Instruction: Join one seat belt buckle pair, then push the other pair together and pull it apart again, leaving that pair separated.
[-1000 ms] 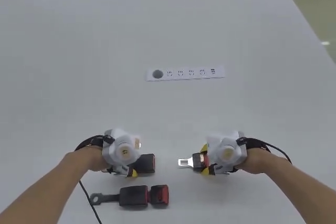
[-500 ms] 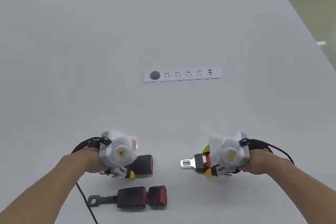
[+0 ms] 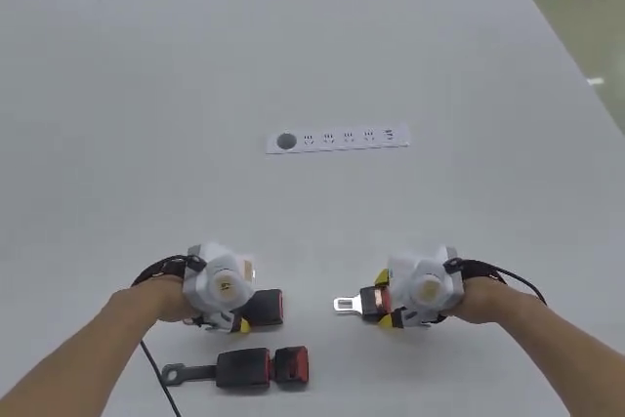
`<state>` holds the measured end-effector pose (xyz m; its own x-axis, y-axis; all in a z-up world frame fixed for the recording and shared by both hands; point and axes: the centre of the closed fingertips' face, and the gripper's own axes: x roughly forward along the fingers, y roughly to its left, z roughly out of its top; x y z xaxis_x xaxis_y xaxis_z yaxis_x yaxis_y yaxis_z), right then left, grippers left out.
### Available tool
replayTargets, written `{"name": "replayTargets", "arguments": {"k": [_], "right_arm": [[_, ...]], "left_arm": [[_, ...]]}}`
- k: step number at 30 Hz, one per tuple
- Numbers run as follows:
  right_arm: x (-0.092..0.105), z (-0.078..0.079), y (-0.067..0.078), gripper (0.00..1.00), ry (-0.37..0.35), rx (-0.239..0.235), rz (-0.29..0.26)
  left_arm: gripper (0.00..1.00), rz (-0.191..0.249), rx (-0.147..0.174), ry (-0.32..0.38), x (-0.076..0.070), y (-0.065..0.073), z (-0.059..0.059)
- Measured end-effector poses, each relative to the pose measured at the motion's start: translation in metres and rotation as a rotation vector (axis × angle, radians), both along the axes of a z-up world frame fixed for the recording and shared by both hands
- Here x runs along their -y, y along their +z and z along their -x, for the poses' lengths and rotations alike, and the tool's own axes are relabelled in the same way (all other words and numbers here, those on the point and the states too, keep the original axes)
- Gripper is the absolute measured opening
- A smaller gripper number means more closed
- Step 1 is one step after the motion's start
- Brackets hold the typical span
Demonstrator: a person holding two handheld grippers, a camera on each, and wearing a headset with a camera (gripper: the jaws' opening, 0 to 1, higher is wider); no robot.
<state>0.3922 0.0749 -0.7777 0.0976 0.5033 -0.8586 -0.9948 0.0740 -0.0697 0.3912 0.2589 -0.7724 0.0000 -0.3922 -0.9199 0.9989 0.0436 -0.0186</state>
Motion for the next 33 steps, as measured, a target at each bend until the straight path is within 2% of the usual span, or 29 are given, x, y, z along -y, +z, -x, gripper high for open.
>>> {"name": "replayTargets", "arguments": {"k": [4, 9, 12, 21, 26, 33], "right_arm": [[0.0, -0.003, 0.002, 0.41, -0.002, 0.017, 0.002], [0.003, -0.002, 0.002, 0.45, -0.009, 0.027, 0.007], [0.007, 0.0, 0.003, 0.48, -0.013, 0.028, 0.011], [0.022, 0.006, 0.005, 0.51, -0.036, 0.037, 0.012], [0.027, 0.01, 0.008, 0.53, -0.05, 0.042, 0.009], [0.034, 0.02, 0.01, 0.56, -0.073, 0.037, -0.007]], "left_arm": [[0.36, -0.008, 0.014, 0.001, 0.0, 0.0, -0.003], [0.37, -0.014, 0.032, 0.001, 0.001, 0.002, -0.003], [0.39, -0.005, 0.032, 0.022, 0.002, 0.004, -0.001], [0.4, 0.005, 0.048, 0.055, -0.012, 0.006, -0.003], [0.43, 0.008, 0.043, 0.08, -0.021, 0.016, 0.004], [0.45, 0.047, 0.027, 0.146, -0.033, 0.028, 0.015]]}}
